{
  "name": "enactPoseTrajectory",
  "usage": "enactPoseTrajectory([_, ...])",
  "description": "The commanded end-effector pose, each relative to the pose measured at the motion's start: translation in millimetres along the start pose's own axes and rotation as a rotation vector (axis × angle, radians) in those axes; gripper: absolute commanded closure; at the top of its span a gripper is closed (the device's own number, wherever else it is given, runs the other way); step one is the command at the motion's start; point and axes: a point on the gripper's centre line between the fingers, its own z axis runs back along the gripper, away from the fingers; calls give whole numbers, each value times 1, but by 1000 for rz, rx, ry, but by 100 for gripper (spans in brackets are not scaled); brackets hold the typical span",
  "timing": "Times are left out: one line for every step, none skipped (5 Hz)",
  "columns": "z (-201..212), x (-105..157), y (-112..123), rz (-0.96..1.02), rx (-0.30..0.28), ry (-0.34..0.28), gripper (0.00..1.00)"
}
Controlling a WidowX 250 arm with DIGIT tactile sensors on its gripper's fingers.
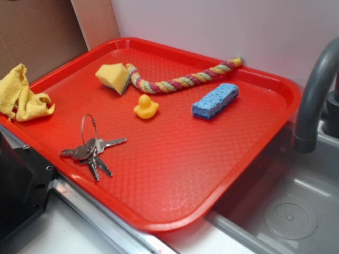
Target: Grab the silver keys.
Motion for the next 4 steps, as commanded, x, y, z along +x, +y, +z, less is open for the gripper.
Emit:
enactPoseTrajectory([0, 0, 0, 0, 0, 0, 0])
enactPoseTrajectory([-51, 22, -6, 136, 54, 31, 0])
enactPoseTrajectory([-84, 25, -15, 255, 56, 15, 0])
enactPoseTrajectory([-119, 22, -17, 341, 41, 6, 0])
